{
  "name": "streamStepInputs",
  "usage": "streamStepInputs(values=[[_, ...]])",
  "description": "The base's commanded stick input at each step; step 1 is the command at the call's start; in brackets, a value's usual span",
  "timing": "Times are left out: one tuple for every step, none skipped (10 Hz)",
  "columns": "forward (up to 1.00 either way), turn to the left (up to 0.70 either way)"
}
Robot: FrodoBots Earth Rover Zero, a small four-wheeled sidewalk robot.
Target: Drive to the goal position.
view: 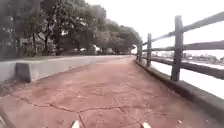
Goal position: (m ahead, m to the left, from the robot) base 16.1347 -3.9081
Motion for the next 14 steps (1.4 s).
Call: streamStepInputs(values=[[0.50, 0.00], [0.50, 0.00], [0.50, 0.00], [0.50, 0.00], [0.50, 0.00], [0.50, 0.00], [0.50, 0.00], [0.50, 0.00], [0.50, 0.00], [0.50, 0.00], [0.50, 0.00], [0.50, 0.00], [0.50, 0.00], [0.50, 0.00]])
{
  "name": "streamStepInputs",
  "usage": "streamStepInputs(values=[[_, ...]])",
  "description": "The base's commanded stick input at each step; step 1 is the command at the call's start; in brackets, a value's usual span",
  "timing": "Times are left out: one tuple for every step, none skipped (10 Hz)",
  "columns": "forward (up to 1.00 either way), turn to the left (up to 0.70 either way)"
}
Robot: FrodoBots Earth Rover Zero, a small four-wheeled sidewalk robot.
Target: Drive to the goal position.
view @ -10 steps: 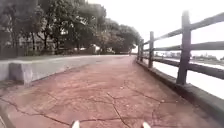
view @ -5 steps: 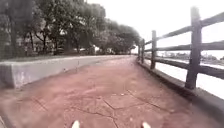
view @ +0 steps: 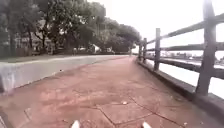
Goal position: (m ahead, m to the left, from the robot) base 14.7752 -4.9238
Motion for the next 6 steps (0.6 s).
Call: streamStepInputs(values=[[0.50, 0.00], [0.50, 0.00], [0.50, 0.00], [0.50, 0.00], [0.50, 0.00], [0.50, 0.00]])
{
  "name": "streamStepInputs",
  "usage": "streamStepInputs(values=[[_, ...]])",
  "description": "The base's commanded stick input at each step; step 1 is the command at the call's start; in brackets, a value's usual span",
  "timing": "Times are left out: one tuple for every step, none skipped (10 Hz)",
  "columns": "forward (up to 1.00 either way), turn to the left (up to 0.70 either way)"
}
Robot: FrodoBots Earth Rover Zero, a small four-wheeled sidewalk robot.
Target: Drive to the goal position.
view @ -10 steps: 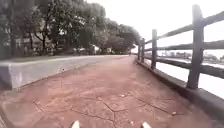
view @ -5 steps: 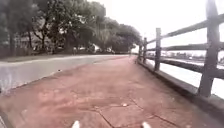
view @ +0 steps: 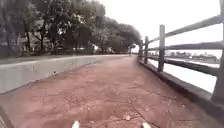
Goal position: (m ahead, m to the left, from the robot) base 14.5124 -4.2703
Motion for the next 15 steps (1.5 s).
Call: streamStepInputs(values=[[0.50, 0.00], [0.50, 0.00], [0.50, 0.00], [0.50, 0.00], [0.50, 0.00], [0.50, 0.00], [0.50, 0.00], [0.50, 0.00], [0.50, 0.00], [0.50, 0.00], [0.50, 0.00], [0.50, 0.00], [0.50, 0.00], [0.50, 0.00], [0.50, 0.00]])
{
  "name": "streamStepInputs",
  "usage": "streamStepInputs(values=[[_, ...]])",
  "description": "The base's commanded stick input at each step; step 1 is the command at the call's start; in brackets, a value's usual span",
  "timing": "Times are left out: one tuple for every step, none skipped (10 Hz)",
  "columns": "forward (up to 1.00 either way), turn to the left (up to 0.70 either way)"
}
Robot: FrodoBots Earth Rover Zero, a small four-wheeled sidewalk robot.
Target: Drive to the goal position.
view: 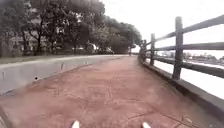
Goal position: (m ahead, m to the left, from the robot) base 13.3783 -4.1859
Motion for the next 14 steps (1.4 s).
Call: streamStepInputs(values=[[0.50, 0.00], [0.50, 0.00], [0.50, 0.00], [0.50, 0.00], [0.50, 0.00], [0.50, 0.00], [0.50, 0.00], [0.50, 0.00], [0.50, 0.00], [0.50, 0.00], [0.50, 0.00], [0.50, 0.00], [0.50, 0.00], [0.50, 0.00]])
